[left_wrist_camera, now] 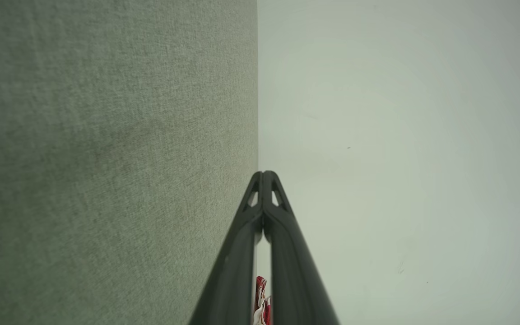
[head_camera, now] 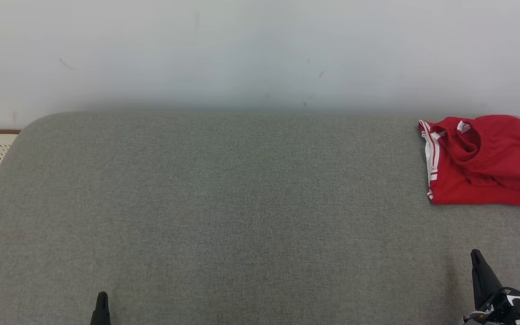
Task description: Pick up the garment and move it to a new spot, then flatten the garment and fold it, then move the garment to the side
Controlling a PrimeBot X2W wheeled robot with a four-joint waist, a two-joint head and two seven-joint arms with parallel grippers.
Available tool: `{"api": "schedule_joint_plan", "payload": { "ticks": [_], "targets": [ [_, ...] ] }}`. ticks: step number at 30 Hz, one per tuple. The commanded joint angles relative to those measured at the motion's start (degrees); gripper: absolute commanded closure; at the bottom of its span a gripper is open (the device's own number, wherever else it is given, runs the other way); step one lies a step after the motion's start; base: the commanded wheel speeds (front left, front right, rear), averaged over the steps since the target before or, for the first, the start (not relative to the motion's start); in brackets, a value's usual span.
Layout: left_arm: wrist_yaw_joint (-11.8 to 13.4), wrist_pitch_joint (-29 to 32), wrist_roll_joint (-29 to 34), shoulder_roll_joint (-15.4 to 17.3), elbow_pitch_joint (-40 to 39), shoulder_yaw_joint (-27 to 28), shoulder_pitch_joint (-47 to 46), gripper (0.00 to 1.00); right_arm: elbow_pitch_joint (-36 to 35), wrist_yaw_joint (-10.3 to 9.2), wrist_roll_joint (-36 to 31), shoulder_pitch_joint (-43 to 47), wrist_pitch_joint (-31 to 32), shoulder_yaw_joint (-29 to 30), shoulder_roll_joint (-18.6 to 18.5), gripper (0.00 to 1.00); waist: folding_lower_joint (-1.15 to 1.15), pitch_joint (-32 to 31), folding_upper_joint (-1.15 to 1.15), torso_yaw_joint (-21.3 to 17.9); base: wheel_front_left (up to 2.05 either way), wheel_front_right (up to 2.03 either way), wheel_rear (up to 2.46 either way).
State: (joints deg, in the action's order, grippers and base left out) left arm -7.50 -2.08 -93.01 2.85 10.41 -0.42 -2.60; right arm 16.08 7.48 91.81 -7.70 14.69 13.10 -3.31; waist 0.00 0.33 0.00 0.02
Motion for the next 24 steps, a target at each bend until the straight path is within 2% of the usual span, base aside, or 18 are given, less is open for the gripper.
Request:
{"api": "schedule_joint_plan", "payload": {
  "ticks": [1, 24],
  "targets": [
    [-0.25, 0.05, -0.05, -0.09, 0.05, 0.22, -0.41, 1.0, 0.06, 0.02, -0.28, -0.38, 0.32, 0.06, 0.11, 1.0, 0.0, 0.0, 0.0, 0.0, 0.0, 0.0, 0.0],
    [-0.26, -0.01, -0.11, -0.09, 0.04, 0.17, -0.41, 1.0, 0.06, 0.02, -0.46, -0.42, 0.39, 0.21, 0.23, 1.0, 0.0, 0.0, 0.0, 0.0, 0.0, 0.0, 0.0]
  ]
}}
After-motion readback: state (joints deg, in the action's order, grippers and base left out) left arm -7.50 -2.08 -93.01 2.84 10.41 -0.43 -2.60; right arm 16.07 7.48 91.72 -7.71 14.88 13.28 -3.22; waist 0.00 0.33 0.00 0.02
